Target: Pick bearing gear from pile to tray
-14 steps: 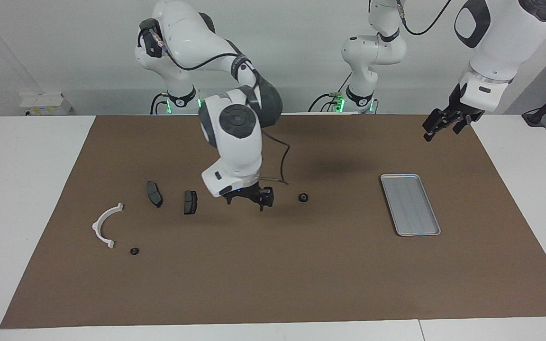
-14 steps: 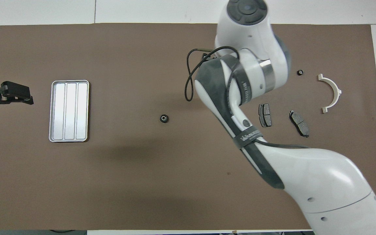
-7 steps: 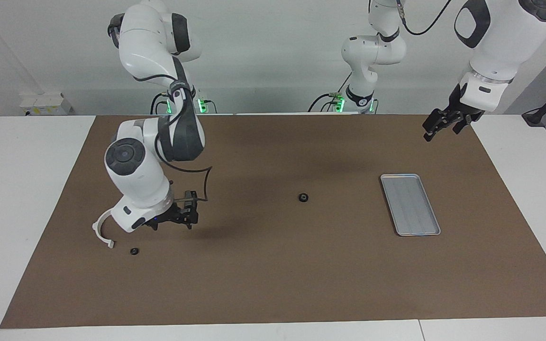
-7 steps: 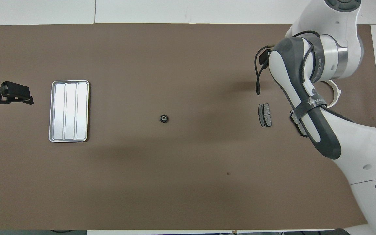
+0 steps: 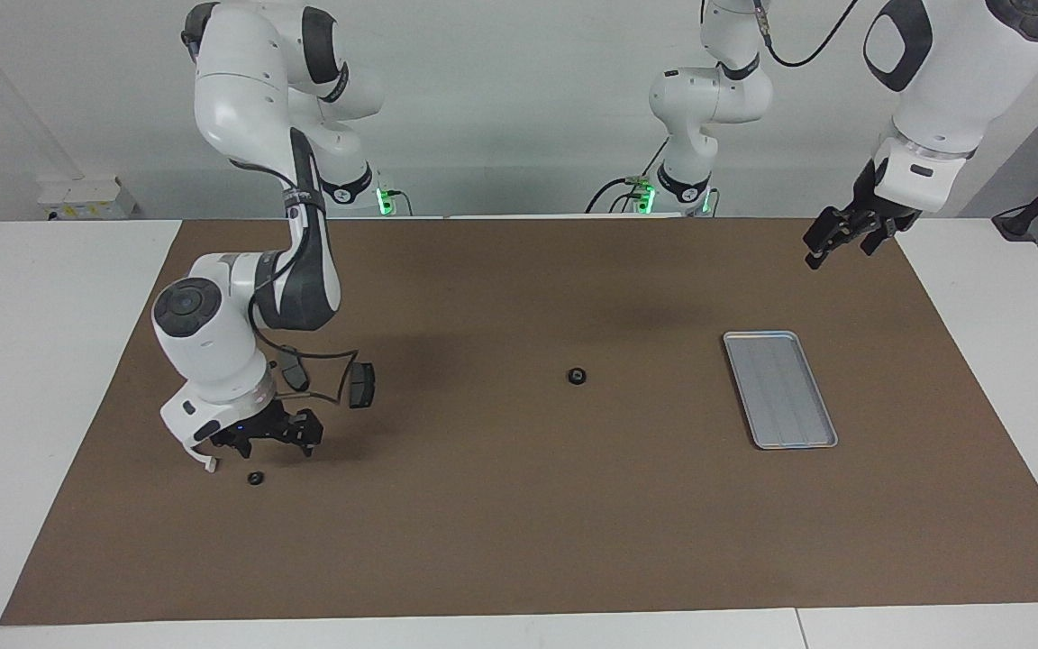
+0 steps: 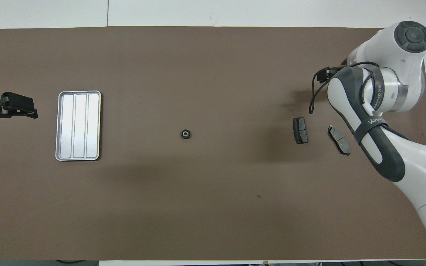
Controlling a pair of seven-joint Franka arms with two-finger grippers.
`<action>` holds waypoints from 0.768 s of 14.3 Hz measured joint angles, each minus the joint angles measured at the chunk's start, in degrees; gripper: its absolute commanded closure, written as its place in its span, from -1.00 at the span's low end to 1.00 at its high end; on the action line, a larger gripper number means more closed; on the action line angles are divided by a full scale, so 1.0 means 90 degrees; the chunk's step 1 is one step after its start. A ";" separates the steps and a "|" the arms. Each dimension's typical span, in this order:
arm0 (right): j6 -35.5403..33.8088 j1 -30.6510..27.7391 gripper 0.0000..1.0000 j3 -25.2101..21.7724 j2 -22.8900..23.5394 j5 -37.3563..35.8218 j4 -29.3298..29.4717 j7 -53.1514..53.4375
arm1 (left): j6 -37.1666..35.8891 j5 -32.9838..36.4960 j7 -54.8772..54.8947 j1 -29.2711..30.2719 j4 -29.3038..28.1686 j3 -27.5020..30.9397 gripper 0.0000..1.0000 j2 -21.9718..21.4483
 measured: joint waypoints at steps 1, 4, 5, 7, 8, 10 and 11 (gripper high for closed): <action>0.0099 -0.0090 -0.98 0.0002 0.0036 0.0000 -0.0046 -0.0053 | 0.0000 0.0000 0.0000 0.0000 0.0000 0.0000 -1.00 0.0000; 0.0281 -0.0239 -0.91 0.0005 0.0150 0.0000 -0.0083 -0.0069 | 0.0000 0.0000 0.0000 0.0000 0.0000 0.0000 -1.00 0.0000; 0.0319 -0.0241 -0.90 0.0006 0.0185 0.0000 -0.0085 -0.0069 | 0.0000 0.0000 0.0000 0.0000 0.0000 0.0000 -1.00 0.0000; 0.0354 -0.0237 -0.89 0.0016 0.0249 0.0000 -0.0085 -0.0059 | 0.0000 0.0000 0.0000 0.0000 0.0000 0.0000 -1.00 0.0000; 0.0379 -0.0237 -0.87 0.0019 0.0283 0.0000 -0.0085 -0.0057 | 0.0000 0.0000 0.0000 0.0000 0.0000 0.0000 -1.00 0.0000; 0.0431 -0.0230 -0.83 0.0028 0.0366 0.0000 -0.0066 -0.0052 | 0.0000 0.0000 0.0000 0.0000 0.0000 0.0000 -1.00 0.0000; 0.0439 -0.0230 -0.83 0.0030 0.0403 0.0000 -0.0052 -0.0050 | 0.0000 0.0000 0.0000 0.0000 0.0000 0.0000 -1.00 0.0000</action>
